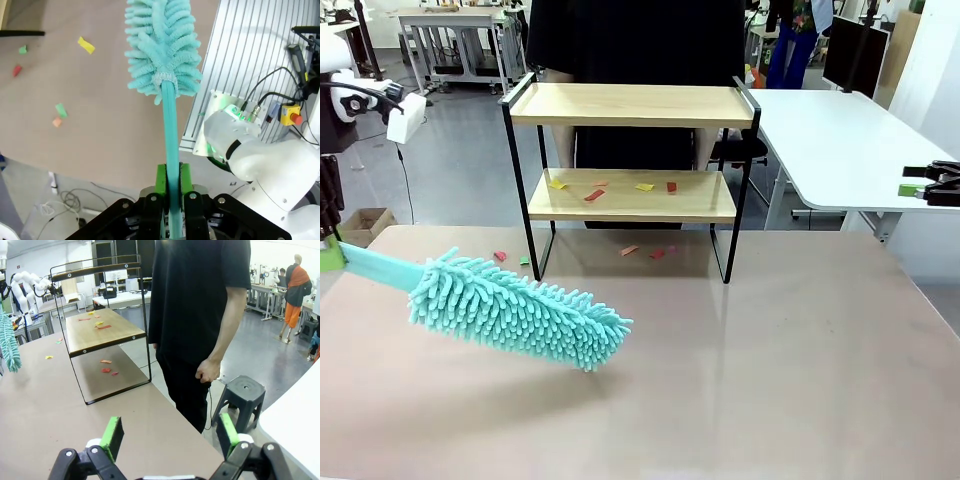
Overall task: Clean the shelf.
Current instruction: Clean the specific section of the Shelf indicated by the human with the Duster.
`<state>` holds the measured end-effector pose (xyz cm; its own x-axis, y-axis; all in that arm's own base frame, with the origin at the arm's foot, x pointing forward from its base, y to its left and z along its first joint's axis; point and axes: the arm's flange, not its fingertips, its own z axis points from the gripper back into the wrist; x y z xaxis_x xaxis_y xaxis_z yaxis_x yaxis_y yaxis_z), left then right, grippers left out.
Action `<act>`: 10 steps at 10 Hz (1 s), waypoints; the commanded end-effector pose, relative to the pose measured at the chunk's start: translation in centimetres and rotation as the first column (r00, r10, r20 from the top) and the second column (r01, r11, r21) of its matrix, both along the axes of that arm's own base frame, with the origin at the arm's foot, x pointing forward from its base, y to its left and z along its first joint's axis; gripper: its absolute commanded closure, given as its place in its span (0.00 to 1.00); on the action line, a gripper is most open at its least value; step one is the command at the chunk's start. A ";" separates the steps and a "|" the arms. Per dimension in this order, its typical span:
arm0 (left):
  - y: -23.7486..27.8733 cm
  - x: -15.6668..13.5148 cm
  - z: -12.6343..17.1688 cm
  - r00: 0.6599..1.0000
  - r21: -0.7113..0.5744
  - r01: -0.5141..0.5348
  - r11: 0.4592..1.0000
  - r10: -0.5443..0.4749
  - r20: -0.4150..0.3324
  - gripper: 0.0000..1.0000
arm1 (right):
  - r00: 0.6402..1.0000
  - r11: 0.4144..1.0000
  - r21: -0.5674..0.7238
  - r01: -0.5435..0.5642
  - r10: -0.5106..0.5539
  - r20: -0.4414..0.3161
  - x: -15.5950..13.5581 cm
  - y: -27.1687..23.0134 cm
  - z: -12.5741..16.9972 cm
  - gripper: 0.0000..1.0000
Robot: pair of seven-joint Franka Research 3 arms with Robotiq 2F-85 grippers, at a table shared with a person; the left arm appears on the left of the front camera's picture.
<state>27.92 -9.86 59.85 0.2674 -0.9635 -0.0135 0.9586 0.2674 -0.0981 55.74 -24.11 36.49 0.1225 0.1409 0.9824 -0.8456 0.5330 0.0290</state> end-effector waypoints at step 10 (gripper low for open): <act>0.1 0.0 0.5 1.000 0.005 -0.005 1.000 0.005 -0.002 0.87 | 1.000 1.000 -0.001 -0.001 0.001 0.004 0.1 0.2 0.3 0.00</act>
<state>27.92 -9.86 59.85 0.2675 -0.9635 -0.0135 0.9586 0.2675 -0.0980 55.74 -24.11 36.49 0.1225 0.1409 0.9824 -0.8456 0.5330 0.0290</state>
